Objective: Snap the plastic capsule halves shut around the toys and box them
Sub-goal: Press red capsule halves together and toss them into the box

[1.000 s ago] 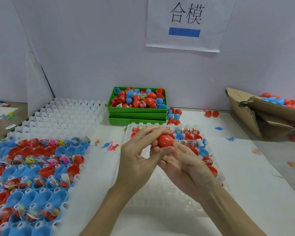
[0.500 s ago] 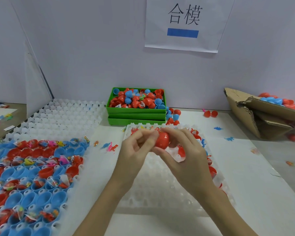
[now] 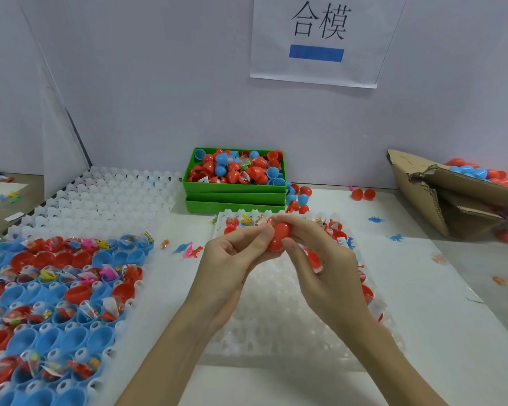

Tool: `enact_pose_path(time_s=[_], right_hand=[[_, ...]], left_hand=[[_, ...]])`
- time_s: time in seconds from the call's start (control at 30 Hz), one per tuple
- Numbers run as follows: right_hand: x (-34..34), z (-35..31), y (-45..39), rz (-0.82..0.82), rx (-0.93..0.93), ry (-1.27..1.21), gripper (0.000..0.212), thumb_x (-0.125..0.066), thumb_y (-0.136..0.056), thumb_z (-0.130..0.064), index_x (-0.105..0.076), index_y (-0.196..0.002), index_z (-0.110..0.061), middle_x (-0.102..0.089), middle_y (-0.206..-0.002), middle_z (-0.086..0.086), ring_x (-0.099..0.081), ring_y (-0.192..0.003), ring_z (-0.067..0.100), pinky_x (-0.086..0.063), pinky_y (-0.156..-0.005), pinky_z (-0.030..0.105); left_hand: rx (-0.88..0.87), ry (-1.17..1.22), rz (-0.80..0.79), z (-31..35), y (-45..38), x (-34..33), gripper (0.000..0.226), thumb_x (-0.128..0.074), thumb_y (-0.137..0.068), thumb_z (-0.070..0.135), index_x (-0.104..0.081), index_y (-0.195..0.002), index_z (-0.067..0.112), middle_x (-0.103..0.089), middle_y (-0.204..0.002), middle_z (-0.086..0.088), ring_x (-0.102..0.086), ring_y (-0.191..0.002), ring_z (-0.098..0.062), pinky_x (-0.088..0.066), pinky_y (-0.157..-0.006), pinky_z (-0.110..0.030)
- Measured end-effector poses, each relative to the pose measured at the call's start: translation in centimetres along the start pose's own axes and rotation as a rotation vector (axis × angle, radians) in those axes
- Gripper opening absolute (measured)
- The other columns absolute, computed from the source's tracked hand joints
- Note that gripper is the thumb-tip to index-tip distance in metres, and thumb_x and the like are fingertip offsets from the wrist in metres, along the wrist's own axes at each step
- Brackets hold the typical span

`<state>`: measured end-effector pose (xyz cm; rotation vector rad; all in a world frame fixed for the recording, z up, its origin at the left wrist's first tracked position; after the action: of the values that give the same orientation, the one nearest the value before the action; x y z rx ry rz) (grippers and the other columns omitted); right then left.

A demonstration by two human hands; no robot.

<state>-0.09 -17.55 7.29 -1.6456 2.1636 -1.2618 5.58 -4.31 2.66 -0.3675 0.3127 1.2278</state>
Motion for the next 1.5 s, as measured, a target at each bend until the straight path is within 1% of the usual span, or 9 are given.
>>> enact_pose_path(time_s=[0.27,0.4,0.6,0.83,0.97,1.03,1.17,1.37,1.5], right_hand=[[0.2,2.1,-0.1,0.048,-0.226,-0.299,0.030,-0.070,-0.093,-0.024,-0.067,-0.123,-0.021,-0.075,-0.121,-0.012,-0.070,-0.115,0.007,-0.058,-0.097,0.028],[0.2,1.7,-0.1,0.038,-0.214,-0.338,0.030,-0.072,-0.092,-0.019,-0.068,-0.121,-0.021,-0.075,-0.121,-0.009,-0.071,-0.115,0.008,-0.057,-0.096,0.023],[0.1,1.4,-0.2,0.008,-0.169,-0.334,0.030,-0.069,-0.095,-0.009,-0.068,-0.123,-0.020,-0.074,-0.122,-0.011,-0.070,-0.117,0.009,-0.056,-0.096,0.024],[0.0,0.9,0.0,-0.027,-0.065,-0.183,0.037,-0.062,-0.100,-0.007,-0.061,-0.136,-0.017,-0.069,-0.132,-0.012,-0.064,-0.126,0.009,-0.054,-0.104,0.028],[-0.7,-0.2,0.5,-0.005,0.027,0.033,0.059,-0.080,-0.089,-0.015,-0.052,-0.140,-0.022,-0.062,-0.129,-0.027,-0.060,-0.119,-0.012,-0.047,-0.099,0.009],[-0.3,-0.9,0.9,0.109,0.071,0.129,0.060,-0.082,-0.084,-0.021,-0.052,-0.135,-0.020,-0.064,-0.122,-0.017,-0.059,-0.113,-0.013,-0.044,-0.097,0.004],[0.9,-1.7,1.2,0.258,0.102,0.237,0.044,-0.075,-0.086,-0.020,-0.060,-0.124,-0.006,-0.072,-0.110,0.005,-0.059,-0.104,0.001,-0.045,-0.097,0.005],[0.9,-2.0,0.9,0.238,0.116,0.295,0.041,-0.080,-0.083,-0.009,-0.062,-0.118,0.000,-0.067,-0.102,-0.002,-0.053,-0.097,-0.004,-0.041,-0.090,-0.003],[0.6,-1.2,0.6,0.170,0.059,0.203,0.039,-0.078,-0.085,-0.012,-0.060,-0.120,-0.007,-0.063,-0.103,-0.020,-0.063,-0.088,-0.007,-0.046,-0.088,0.001]], left_hand=[[-0.170,-0.210,0.024,2.1,0.4,0.0,0.033,-0.084,-0.080,0.021,-0.082,-0.113,0.021,-0.081,-0.108,0.001,-0.076,-0.104,-0.013,-0.057,-0.085,-0.016],[-0.231,-0.263,0.037,2.9,0.8,-0.2,0.031,-0.084,-0.080,0.024,-0.082,-0.111,0.025,-0.081,-0.105,0.003,-0.077,-0.100,-0.013,-0.058,-0.084,-0.016],[-0.214,-0.253,0.072,2.8,0.8,0.2,0.037,-0.085,-0.076,0.024,-0.082,-0.112,0.017,-0.082,-0.102,0.002,-0.078,-0.098,-0.013,-0.058,-0.083,-0.016],[-0.195,-0.199,0.077,2.5,0.7,0.4,0.036,-0.085,-0.078,0.016,-0.081,-0.113,0.011,-0.082,-0.104,-0.003,-0.078,-0.101,-0.017,-0.059,-0.085,-0.020],[-0.217,-0.218,0.084,2.7,0.9,0.3,0.031,-0.087,-0.078,0.015,-0.083,-0.109,0.016,-0.082,-0.102,-0.002,-0.078,-0.099,-0.016,-0.058,-0.084,-0.018],[-0.221,-0.245,0.069,2.4,1.0,-0.2,0.030,-0.088,-0.077,0.017,-0.084,-0.107,0.020,-0.082,-0.100,-0.001,-0.078,-0.098,-0.015,-0.058,-0.084,-0.017],[-0.240,-0.294,0.093,2.1,1.5,-1.0,0.031,-0.089,-0.073,0.031,-0.084,-0.104,0.029,-0.081,-0.092,0.004,-0.077,-0.093,-0.012,-0.057,-0.083,-0.016],[-0.263,-0.313,0.137,2.1,1.8,-0.9,0.030,-0.088,-0.071,0.035,-0.084,-0.100,0.030,-0.081,-0.091,0.007,-0.077,-0.091,-0.011,-0.057,-0.079,-0.014],[-0.277,-0.355,0.129,2.2,1.8,-1.1,0.025,-0.085,-0.077,0.036,-0.082,-0.100,0.027,-0.080,-0.090,0.007,-0.076,-0.090,-0.012,-0.058,-0.078,-0.016]])
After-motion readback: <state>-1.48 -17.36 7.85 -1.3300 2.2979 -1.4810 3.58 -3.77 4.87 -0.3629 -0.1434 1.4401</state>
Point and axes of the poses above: each hand's wrist, its own y-axis away from the middle knuckle, its own x-axis out of the back of the hand, z = x × y, the point moved 10 cm from there along -y, towards the middle knuckle
